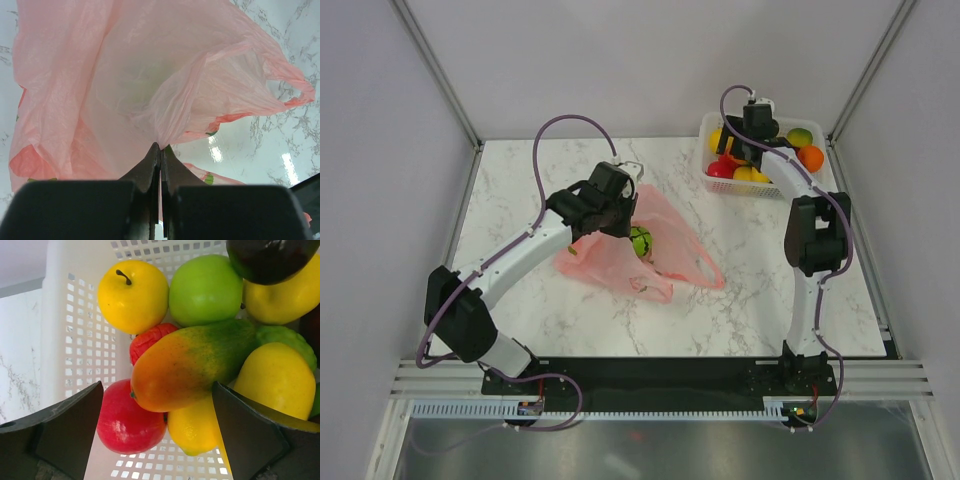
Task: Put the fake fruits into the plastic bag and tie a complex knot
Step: Pick up the fake fruit from the bin.
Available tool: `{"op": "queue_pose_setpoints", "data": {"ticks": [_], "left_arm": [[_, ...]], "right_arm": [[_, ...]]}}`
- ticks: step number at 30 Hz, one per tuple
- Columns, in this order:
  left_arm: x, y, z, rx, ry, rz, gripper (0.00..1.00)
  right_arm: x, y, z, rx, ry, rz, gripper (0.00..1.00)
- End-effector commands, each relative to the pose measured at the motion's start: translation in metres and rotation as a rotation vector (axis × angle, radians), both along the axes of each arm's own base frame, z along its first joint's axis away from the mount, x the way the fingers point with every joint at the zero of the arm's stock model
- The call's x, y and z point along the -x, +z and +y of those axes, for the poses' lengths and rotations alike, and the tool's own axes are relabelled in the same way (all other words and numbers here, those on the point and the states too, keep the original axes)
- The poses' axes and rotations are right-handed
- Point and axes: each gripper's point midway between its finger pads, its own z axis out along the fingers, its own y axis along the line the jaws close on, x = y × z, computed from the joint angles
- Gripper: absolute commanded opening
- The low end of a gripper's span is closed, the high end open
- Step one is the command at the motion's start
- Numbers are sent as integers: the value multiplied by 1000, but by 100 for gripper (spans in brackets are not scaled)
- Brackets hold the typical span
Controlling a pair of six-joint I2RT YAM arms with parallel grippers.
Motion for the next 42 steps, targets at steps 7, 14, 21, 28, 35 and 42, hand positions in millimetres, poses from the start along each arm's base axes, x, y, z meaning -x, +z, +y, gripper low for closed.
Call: {"op": "queue_pose_setpoints", "data": {"ticks": [7, 14, 21, 28, 35, 42], "left_arm": [[0, 19, 0, 12, -25, -47, 2], [2, 17, -1, 14, -30, -41, 2], [1, 17, 1, 9, -28, -45, 2], [2, 14, -1, 6, -35, -35, 2], [1, 18, 2, 3, -28, -51, 2], [1, 21, 5, -3, -17, -67, 2]], "right_arm": [[-3, -3, -27, 175, -243, 12, 92], [-1, -11, -40, 261, -294, 24, 61], [8, 40, 1, 142, -141, -124, 51], [43, 100, 47, 152, 44, -274, 51], [114, 107, 106, 42, 420, -230, 50], [215, 111, 138, -88, 747, -125, 45]]}}
